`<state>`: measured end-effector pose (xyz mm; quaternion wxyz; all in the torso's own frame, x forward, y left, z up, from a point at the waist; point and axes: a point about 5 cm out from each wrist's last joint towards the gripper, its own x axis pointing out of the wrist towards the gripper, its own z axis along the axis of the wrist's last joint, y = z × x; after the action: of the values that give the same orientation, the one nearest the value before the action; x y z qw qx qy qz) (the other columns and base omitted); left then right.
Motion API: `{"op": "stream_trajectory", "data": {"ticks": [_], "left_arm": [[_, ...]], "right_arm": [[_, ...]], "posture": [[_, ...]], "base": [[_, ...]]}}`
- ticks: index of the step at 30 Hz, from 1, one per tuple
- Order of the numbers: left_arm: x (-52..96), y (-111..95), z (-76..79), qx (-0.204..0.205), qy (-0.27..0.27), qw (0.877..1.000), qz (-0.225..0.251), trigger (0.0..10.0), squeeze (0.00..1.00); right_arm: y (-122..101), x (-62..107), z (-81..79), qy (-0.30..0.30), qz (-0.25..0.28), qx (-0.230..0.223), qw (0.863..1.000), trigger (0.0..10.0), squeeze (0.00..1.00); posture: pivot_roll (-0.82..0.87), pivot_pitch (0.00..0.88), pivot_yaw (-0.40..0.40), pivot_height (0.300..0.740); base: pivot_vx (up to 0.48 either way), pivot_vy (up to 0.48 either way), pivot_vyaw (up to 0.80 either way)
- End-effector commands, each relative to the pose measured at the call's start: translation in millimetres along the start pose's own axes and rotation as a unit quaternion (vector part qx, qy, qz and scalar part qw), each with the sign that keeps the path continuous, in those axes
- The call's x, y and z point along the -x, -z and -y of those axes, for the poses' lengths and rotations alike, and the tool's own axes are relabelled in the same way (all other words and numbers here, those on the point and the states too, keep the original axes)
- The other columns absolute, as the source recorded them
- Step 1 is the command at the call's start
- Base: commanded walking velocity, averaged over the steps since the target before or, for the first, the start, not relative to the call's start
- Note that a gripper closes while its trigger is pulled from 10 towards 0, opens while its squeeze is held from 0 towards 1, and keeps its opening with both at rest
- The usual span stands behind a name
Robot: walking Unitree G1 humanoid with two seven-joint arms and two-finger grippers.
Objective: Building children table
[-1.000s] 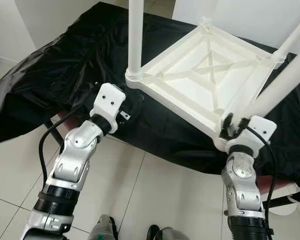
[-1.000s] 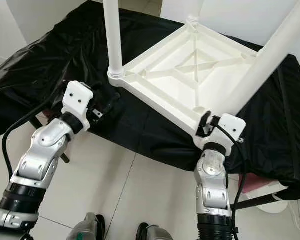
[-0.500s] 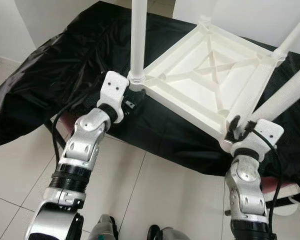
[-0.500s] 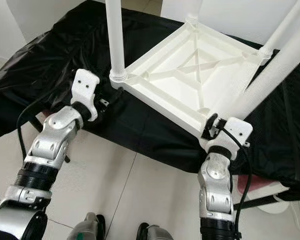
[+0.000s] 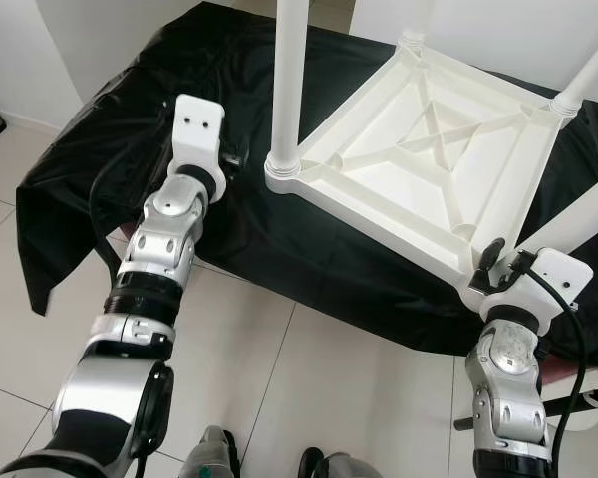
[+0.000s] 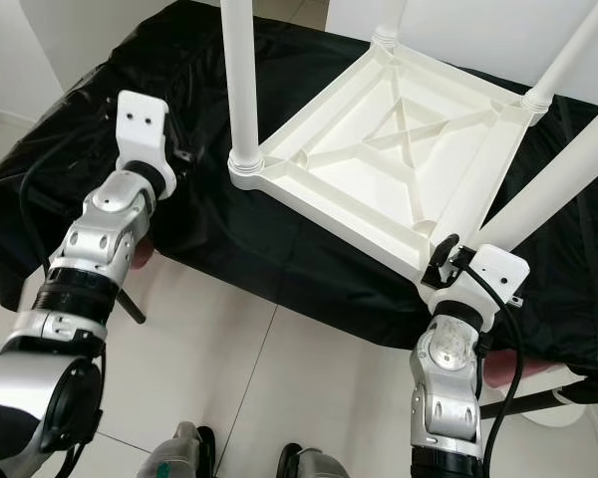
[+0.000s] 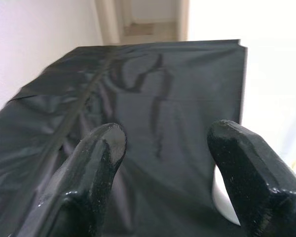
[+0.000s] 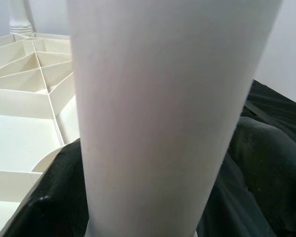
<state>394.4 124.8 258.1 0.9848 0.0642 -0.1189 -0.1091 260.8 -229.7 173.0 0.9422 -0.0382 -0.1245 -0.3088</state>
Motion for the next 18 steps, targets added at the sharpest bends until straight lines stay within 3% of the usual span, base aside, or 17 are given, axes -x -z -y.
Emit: {"op": "stream_trajectory", "data": {"ticks": [1, 5, 7, 8, 9, 11, 15, 18], "left_arm": [[-2.3, 0.6, 3.8, 0.001, 0.009, 1.000, 0.000, 10.0, 0.00], [-6.2, -4.9, 9.5, 0.013, 0.042, 0.999, 0.012, 10.0, 0.00], [-7.0, -12.4, 23.1, 0.034, 0.110, 0.993, 0.037, 10.0, 0.00], [-7.0, -12.4, 23.1, 0.034, 0.110, 0.993, 0.037, 10.0, 0.00], [-6.8, -16.1, 30.9, 0.044, 0.142, 0.987, 0.053, 10.0, 0.00], [-6.9, -16.4, 31.8, 0.044, 0.145, 0.987, 0.055, 10.0, 0.00], [4.1, -11.4, 37.6, 0.028, 0.214, 0.975, 0.054, 10.0, 0.00], [7.8, -8.6, 35.2, 0.021, 0.221, 0.974, 0.051, 10.0, 0.00]], "right_arm": [[12.9, 3.7, 15.6, 0.025, -0.030, 0.020, 0.999, 10.0, 0.00], [12.5, 5.6, 19.2, 0.030, -0.031, 0.023, 0.999, 10.0, 0.00], [12.2, 7.2, 22.1, 0.034, -0.031, 0.026, 0.999, 10.0, 0.00], [12.2, 7.2, 22.1, 0.034, -0.031, 0.026, 0.999, 10.0, 0.00], [12.0, 7.9, 23.2, 0.035, -0.031, 0.027, 0.999, 10.0, 0.00], [11.9, 8.0, 23.3, 0.035, -0.031, 0.028, 0.999, 10.0, 0.00], [10.3, 7.1, 24.2, 0.034, -0.027, 0.031, 0.999, 10.0, 0.00], [10.1, 6.9, 24.0, 0.034, -0.027, 0.031, 0.999, 10.0, 0.00]], "posture": [[0.06, 0.207, -0.002, 0.740], [0.06, 0.211, 0.002, 0.740], [0.05, 0.212, 0.005, 0.740], [0.05, 0.212, 0.005, 0.740], [0.05, 0.212, 0.005, 0.740], [0.05, 0.212, 0.005, 0.740], [0.05, 0.217, 0.008, 0.740], [0.05, 0.220, 0.007, 0.740]], "base": [[0.000, 0.000, 0.00], [0.000, 0.000, 0.00], [0.000, 0.000, 0.00], [0.000, 0.000, 0.00], [0.000, 0.000, 0.00], [0.000, 0.000, 0.00], [0.000, 0.000, 0.00], [0.000, 0.000, 0.00]]}}
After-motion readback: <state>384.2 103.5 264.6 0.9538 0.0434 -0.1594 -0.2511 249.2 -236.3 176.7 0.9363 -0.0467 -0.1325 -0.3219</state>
